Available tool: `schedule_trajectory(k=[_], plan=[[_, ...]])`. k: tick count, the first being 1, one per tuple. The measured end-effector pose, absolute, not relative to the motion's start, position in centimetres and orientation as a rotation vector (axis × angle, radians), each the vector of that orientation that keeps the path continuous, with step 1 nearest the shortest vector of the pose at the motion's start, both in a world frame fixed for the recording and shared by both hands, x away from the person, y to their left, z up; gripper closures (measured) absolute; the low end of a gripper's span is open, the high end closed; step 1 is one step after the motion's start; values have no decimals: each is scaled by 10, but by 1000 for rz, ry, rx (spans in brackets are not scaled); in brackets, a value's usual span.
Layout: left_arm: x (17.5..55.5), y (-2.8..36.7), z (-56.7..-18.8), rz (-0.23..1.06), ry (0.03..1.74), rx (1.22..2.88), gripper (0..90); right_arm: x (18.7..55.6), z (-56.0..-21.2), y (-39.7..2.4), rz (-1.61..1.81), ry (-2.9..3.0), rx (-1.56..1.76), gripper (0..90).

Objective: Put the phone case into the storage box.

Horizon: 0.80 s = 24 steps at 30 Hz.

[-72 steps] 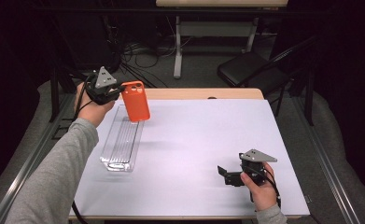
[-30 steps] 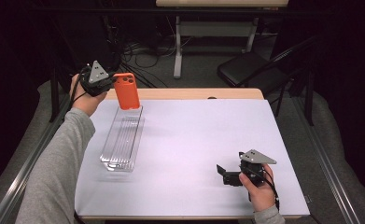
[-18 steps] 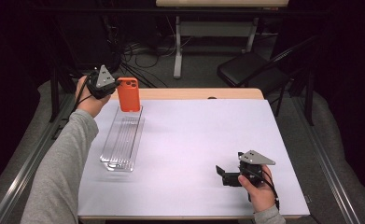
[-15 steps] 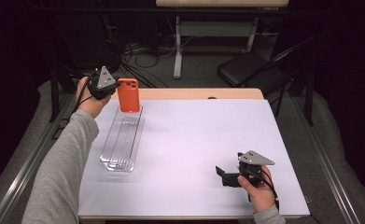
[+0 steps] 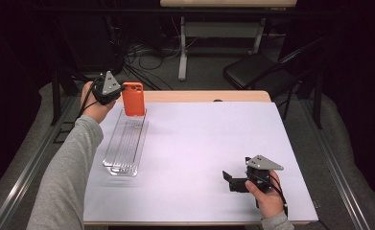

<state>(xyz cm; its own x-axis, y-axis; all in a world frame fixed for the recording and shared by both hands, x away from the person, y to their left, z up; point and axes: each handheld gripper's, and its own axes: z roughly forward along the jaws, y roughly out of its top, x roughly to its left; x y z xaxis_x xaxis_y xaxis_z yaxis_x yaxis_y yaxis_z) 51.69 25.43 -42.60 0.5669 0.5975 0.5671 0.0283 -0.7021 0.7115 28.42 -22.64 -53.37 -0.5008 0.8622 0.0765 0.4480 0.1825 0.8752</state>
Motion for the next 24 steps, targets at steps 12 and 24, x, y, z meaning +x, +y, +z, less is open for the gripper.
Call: schedule_trajectory(k=[12, 24], plan=[[516, 254, -439, 1102, 496, 2139, 799, 285, -536, -226, 1260, 2038, 1228, 0], [516, 257, -453, 1105, 479, 2133, 799, 287, -539, -226, 1246, 2053, 1238, 0]])
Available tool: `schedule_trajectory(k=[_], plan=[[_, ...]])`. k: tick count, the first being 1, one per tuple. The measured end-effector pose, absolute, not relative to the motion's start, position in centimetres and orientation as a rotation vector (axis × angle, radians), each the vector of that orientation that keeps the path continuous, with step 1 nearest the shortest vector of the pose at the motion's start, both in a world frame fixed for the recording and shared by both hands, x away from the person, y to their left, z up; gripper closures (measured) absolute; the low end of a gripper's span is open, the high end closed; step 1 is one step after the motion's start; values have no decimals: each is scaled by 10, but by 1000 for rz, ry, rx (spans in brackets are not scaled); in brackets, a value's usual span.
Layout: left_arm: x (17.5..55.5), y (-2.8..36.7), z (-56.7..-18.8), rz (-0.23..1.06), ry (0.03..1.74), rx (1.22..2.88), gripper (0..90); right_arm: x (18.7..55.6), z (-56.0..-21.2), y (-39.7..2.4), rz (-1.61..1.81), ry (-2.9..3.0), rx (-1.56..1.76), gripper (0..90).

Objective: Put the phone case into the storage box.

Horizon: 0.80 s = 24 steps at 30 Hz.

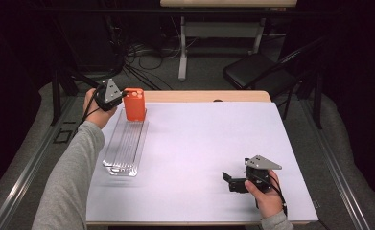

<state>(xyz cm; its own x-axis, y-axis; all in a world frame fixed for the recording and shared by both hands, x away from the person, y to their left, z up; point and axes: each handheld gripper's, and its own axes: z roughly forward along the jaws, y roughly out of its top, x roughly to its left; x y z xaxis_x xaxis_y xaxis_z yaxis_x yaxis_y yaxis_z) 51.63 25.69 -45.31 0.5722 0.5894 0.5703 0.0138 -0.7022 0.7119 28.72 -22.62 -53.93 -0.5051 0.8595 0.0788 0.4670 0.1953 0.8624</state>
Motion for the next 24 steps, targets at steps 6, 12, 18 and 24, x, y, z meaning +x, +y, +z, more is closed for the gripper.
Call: schedule_trajectory(k=[6, 12, 18, 24], plan=[[516, 257, -458, 1092, 486, 2131, 798, 287, -540, -225, 1241, 2061, 1242, 0], [516, 260, -464, 1097, 497, 2124, 798, 287, -542, -225, 1238, 2067, 1241, 0], [516, 260, -467, 1090, 485, 2118, 796, 288, -542, -225, 1233, 2064, 1253, 0], [517, 259, -467, 1120, 484, 2139, 789, 288, -542, -226, 1237, 2062, 1255, 0]])
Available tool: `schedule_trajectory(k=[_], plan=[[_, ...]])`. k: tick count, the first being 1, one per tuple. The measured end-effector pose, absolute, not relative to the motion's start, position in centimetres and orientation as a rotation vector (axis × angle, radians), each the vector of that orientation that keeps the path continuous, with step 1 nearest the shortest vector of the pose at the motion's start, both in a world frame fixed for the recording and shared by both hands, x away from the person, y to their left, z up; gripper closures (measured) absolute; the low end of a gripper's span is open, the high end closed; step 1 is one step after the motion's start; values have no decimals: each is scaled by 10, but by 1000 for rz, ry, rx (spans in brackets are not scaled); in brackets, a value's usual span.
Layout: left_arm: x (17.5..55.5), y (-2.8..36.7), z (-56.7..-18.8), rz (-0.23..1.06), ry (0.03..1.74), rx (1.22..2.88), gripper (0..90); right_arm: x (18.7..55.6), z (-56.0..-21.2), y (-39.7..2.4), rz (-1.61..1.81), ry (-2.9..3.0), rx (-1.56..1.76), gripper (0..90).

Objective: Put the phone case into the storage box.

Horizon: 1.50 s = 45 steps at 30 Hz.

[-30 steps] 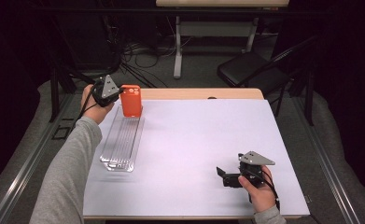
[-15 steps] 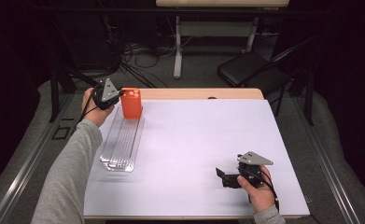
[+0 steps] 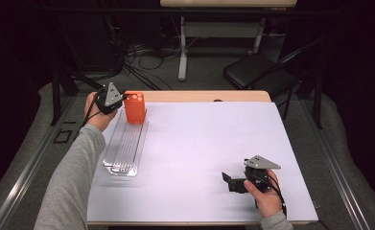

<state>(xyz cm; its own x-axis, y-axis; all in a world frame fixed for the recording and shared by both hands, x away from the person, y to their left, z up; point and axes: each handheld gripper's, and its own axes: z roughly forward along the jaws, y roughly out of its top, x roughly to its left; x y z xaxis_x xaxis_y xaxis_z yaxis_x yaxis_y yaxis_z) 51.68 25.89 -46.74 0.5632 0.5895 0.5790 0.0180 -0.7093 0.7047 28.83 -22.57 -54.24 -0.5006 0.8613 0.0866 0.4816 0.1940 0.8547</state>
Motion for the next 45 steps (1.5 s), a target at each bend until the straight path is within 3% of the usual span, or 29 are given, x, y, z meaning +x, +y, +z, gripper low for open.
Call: schedule_trajectory(k=[33, 45], plan=[[520, 262, -468, 1144, 542, 2174, 741, 289, -543, -226, 1236, 2059, 1264, 0], [520, 264, -466, 1153, 570, 2157, 676, 290, -544, -226, 1231, 2071, 1265, 0]])
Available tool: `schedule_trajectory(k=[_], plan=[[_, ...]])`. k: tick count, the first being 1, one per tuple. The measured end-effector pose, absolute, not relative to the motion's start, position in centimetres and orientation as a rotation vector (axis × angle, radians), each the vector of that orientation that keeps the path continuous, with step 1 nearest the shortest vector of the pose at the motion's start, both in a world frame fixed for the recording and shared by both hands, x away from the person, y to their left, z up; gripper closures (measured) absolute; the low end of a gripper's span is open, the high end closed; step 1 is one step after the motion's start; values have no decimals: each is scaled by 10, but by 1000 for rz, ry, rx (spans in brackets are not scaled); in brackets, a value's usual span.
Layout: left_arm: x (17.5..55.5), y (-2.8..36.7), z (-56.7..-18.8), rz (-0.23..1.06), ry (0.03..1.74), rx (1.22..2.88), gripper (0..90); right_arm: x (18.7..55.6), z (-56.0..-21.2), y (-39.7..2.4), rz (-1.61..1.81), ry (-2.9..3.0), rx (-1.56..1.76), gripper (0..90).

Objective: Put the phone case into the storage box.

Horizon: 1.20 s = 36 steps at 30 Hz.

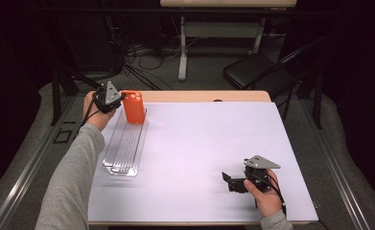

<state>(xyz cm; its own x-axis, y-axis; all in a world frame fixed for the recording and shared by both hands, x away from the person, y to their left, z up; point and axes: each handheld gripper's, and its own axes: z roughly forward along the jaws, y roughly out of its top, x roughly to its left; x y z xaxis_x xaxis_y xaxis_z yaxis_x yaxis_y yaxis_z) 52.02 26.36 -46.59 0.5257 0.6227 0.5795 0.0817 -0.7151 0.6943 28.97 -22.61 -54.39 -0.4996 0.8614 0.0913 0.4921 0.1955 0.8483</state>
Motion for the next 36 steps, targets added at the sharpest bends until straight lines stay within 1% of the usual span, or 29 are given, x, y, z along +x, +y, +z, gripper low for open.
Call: schedule_trajectory(k=[4, 13, 16, 22, 25, 27, 32, 36], plan=[[520, 265, -465, 1158, 588, 2150, 643, 290, -544, -226, 1232, 2066, 1266, 0], [520, 268, -464, 1134, 634, 2113, 510, 290, -544, -226, 1233, 2067, 1261, 0], [519, 269, -462, 1135, 633, 2108, 483, 290, -544, -226, 1233, 2067, 1265, 0], [516, 271, -458, 1144, 625, 2106, 455, 291, -544, -227, 1233, 2069, 1263, 0], [515, 273, -458, 1129, 610, 2108, 444, 291, -544, -227, 1237, 2064, 1261, 0], [513, 273, -456, 1137, 600, 2111, 444, 291, -544, -227, 1238, 2063, 1263, 0], [508, 273, -452, 1097, 628, 2070, 453, 290, -544, -227, 1239, 2062, 1260, 0], [505, 272, -449, 1090, 648, 2067, 458, 290, -544, -227, 1239, 2062, 1260, 0]])
